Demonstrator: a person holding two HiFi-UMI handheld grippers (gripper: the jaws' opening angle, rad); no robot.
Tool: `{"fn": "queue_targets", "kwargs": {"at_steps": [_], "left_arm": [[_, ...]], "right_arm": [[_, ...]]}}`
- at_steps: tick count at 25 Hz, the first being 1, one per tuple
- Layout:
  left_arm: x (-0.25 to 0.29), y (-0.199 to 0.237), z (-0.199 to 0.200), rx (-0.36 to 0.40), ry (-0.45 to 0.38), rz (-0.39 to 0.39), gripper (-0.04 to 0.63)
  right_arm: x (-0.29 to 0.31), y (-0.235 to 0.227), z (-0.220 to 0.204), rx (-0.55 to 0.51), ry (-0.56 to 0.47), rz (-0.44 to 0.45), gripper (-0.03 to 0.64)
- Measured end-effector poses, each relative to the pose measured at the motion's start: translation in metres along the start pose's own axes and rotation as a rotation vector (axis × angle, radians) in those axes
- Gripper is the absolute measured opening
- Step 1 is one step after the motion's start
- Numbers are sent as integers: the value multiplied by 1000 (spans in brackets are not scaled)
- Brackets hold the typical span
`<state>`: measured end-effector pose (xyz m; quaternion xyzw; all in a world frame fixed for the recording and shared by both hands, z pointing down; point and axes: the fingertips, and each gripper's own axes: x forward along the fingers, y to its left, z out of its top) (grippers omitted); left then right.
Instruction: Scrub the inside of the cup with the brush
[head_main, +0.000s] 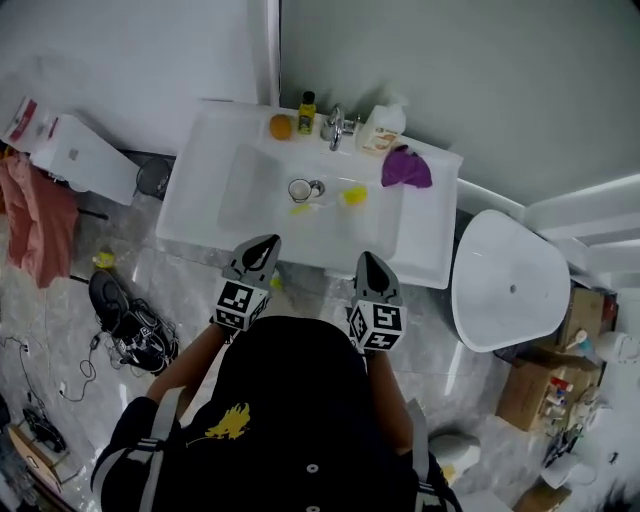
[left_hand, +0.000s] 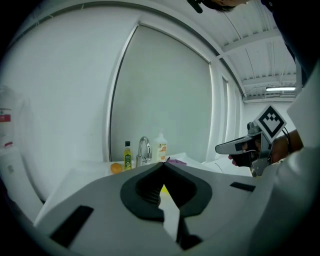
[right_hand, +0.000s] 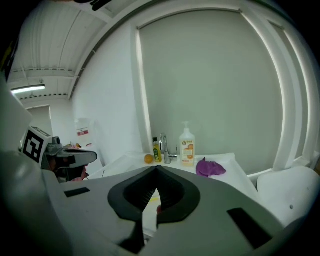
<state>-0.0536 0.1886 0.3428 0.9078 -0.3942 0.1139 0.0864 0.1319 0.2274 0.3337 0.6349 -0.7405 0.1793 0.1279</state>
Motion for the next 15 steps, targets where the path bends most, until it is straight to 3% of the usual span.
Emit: {"fn": "queue_targets", "kwargs": {"at_steps": [5, 9, 15], "left_arm": [[-23, -81, 14, 50, -38, 34, 17], [-61, -143, 9, 13, -25, 76, 17], [-106, -220, -4, 49, 38, 27, 17]], "right_arm": [[-81, -35, -11, -25, -37, 49, 26], [-130, -49, -41, 14, -12, 95, 26], [-182, -50, -51, 2, -50, 129, 26]]}}
